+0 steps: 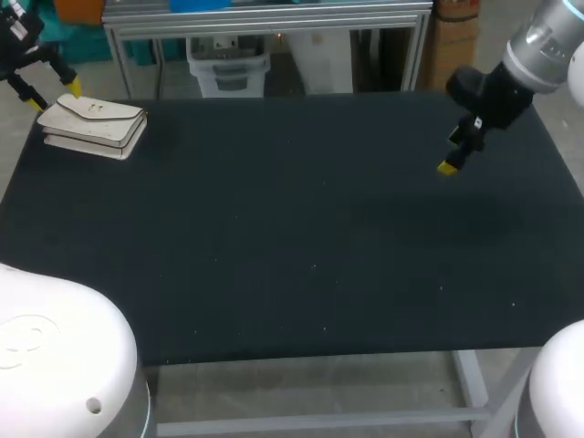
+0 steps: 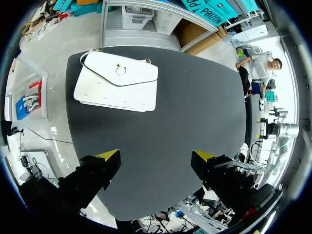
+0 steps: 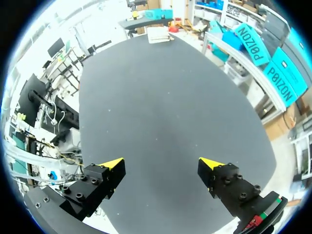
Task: Pick up the bag, open it, inspect its contents, close it, and place it on the opposite side
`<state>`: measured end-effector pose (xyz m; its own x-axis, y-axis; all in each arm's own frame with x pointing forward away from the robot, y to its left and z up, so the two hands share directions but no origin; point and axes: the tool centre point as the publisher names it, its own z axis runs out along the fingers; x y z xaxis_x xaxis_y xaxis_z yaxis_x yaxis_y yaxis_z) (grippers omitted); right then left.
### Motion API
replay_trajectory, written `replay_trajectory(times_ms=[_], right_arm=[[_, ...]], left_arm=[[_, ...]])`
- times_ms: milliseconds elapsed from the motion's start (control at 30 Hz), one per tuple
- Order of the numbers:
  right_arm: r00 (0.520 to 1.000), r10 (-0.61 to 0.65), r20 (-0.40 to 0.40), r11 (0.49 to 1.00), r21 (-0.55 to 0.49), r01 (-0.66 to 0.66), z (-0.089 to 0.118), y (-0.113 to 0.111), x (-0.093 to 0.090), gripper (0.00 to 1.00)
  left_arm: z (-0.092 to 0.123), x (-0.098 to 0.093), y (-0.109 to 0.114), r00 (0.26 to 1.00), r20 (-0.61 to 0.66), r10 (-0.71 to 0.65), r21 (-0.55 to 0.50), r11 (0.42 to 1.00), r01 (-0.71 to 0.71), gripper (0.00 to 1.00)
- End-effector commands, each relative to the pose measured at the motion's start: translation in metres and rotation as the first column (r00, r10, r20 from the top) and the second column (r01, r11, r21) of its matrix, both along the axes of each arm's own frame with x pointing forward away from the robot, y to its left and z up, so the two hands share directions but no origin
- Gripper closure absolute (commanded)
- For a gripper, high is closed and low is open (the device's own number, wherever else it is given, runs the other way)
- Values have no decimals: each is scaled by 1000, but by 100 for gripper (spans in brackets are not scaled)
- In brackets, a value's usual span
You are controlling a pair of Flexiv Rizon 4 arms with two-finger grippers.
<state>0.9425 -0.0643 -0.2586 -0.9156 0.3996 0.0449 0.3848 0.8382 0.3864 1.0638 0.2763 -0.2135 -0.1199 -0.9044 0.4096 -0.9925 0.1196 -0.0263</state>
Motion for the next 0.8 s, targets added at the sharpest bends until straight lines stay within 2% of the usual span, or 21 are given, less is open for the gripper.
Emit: replay_trajectory(times_ms=[33, 200, 400, 800], right_arm=[[1000, 1, 1, 1000, 1, -1, 0, 0, -1, 0], [1000, 1, 1, 1000, 1, -1, 0, 0, -1, 0], [991, 113, 65, 993, 28, -115, -13, 14, -8, 0], [947, 283, 154, 953, 64, -295, -34, 31, -24, 0]], left_arm=[[-1, -2, -1, 1000, 6, 3, 2, 1000, -3, 0], [-4, 5, 5, 1000, 14, -4, 5, 1000, 4, 0], [-6, 19, 24, 999, 40, 22, 6, 1000, -22, 0], [-20, 62, 72, 994, 55, 94, 2, 996, -94, 0]])
